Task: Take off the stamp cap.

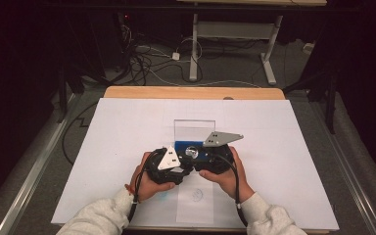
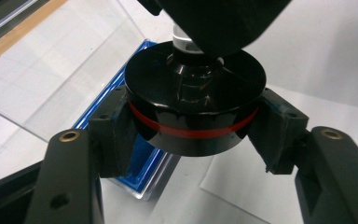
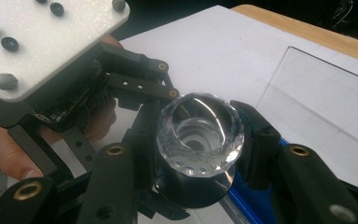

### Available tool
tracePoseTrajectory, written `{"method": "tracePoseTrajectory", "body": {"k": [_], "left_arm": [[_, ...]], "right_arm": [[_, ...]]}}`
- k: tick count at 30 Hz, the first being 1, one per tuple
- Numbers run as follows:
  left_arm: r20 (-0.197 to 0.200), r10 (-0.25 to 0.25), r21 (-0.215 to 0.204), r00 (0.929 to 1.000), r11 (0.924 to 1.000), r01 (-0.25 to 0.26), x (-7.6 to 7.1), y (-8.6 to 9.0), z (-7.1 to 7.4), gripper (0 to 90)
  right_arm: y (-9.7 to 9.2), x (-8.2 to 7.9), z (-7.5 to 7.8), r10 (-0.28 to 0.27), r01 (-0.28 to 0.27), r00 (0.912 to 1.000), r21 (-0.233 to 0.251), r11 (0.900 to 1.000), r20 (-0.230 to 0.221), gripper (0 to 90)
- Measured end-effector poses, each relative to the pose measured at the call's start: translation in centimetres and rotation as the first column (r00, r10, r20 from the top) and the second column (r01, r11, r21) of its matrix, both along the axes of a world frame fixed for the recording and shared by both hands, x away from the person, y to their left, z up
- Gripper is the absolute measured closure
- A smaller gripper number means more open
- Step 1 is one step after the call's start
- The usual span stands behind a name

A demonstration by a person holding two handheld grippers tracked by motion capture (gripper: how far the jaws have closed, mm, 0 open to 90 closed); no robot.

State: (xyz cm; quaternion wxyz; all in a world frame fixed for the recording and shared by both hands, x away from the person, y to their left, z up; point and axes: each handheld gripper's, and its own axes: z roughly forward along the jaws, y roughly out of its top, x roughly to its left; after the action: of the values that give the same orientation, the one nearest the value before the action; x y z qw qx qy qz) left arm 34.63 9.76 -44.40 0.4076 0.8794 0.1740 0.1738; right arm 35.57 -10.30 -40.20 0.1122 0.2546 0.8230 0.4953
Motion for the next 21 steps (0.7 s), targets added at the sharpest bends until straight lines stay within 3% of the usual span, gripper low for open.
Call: {"method": "tracePoseTrajectory", "body": {"k": [6, 8, 9, 10, 17, 18, 19, 20, 21], "left_arm": [[-0.001, -0.003, -0.006, 1.0, 1.0, 0.003, -0.1, 0.1, 0.0, 37.0], [-0.02, -0.014, -0.014, 0.9997, 0.9998, 0.014, 0.0, 0.1, 0.0, 37.0], [-0.008, -0.008, -0.006, 0.9999, 0.9999, 0.008, -0.1, 0.0, 0.0, 37.0], [-0.027, -0.018, -0.018, 0.9995, 0.9997, 0.018, 0.0, 0.1, 0.0, 37.0], [-0.038, -0.031, -0.025, 0.9988, 0.9992, 0.03, -0.1, 0.1, -0.1, 36.9], [-0.035, -0.026, -0.023, 0.999, 0.9994, 0.026, -0.1, 0.1, -0.1, 36.9], [-0.066, 0.009, -0.038, 0.9978, 0.9992, -0.012, 0.3, 0.4, -0.3, 37.2], [-0.102, 0.043, -0.078, 0.9938, 0.9957, -0.051, 1.0, 1.3, -0.4, 37.2], [-0.101, 0.08, -0.106, 0.9916, 0.9901, -0.091, 1.4, 2.2, -0.3, 37.2]], "right_arm": [[-0.1, -0.4, -0.2, -0.004, 0.004, 1.0, 0.011, 0.9999, 0.009, 56.7], [-0.2, -0.5, -0.1, -0.009, 0.008, 0.9999, 0.021, 0.9998, 0.009, 56.8], [-0.2, -0.5, -0.1, -0.006, 0.006, 0.9999, 0.015, 0.9999, 0.012, 56.8], [-0.2, -0.6, -0.1, -0.006, 0.006, 0.9999, 0.014, 0.9999, 0.016, 56.8], [-0.3, -0.9, -0.3, -0.012, 0.012, 0.9998, 0.024, 0.9996, 0.014, 56.8], [-0.4, -1.0, -0.3, -0.013, 0.013, 0.9998, 0.03, 0.9995, 0.011, 56.8], [-0.5, -1.1, -0.3, -0.016, 0.016, 0.9997, 0.032, 0.9994, 0.019, 56.9], [-0.5, -1.1, -0.3, -0.016, 0.016, 0.9997, 0.032, 0.9994, 0.019, 56.9], [-0.7, -1.3, -0.2, -0.003, 0.002, 0.9997, 0.034, 0.9994, 0.025, 56.9]]}}
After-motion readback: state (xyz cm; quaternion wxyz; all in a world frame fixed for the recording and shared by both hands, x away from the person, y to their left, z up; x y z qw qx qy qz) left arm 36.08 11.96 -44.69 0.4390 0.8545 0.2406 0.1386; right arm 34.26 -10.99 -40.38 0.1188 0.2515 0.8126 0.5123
